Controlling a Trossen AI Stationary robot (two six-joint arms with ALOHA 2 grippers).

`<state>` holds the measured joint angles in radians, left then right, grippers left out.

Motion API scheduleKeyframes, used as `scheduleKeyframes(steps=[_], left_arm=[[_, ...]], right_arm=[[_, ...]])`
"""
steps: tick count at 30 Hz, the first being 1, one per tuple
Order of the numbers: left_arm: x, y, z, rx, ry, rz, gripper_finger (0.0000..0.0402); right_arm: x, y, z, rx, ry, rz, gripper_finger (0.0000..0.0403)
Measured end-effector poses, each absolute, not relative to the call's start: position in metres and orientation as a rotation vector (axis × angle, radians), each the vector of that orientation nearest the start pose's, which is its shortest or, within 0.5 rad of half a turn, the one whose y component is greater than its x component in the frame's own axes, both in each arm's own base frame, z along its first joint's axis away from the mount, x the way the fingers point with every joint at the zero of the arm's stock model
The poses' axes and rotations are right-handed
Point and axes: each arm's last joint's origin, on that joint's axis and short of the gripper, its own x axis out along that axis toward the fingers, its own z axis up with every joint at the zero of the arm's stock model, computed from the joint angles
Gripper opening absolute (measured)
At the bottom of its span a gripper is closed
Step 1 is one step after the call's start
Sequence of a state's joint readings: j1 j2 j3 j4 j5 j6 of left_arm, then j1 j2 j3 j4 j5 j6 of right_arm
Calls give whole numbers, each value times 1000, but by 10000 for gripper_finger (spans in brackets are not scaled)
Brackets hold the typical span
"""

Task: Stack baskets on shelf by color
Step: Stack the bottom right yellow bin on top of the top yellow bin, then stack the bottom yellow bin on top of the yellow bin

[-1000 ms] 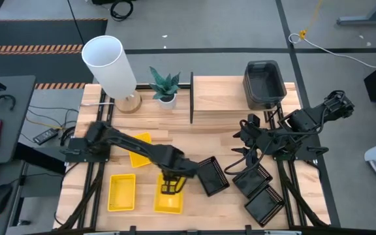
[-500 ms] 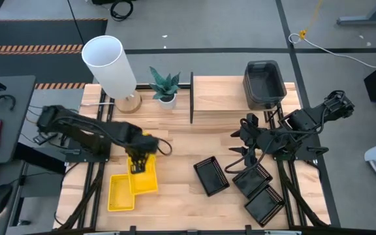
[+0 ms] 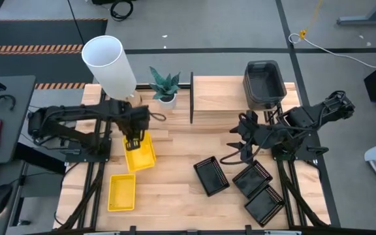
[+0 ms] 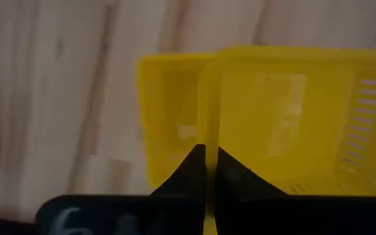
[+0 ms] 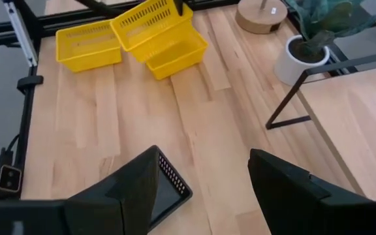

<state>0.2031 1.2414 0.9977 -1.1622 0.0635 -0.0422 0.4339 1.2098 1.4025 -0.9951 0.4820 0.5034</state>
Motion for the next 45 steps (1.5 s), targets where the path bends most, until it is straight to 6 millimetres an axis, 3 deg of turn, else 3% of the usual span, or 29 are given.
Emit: scheduleKeyframes(steps=[7,19,29,32,37,45], left_arm=[[194,69,258,-242,1348,177,10],[192,65,225,-291,1361,201,15],[193,63,226,-330,1355,238,142],[194,61,234,-362,1360,260,172],[200,40,255,-417,1358,108,181],[195,-25,255,-374,1508,-113,154]], right_arm=[[208,77,390,143,668,-239,240],[209,76,390,154,668,-247,240],[209,76,390,134,670,-239,240],[209,76,390,135,672,-237,240],[209,76,390,119,675,-229,240],[209,76,390,120,676,-223,240]])
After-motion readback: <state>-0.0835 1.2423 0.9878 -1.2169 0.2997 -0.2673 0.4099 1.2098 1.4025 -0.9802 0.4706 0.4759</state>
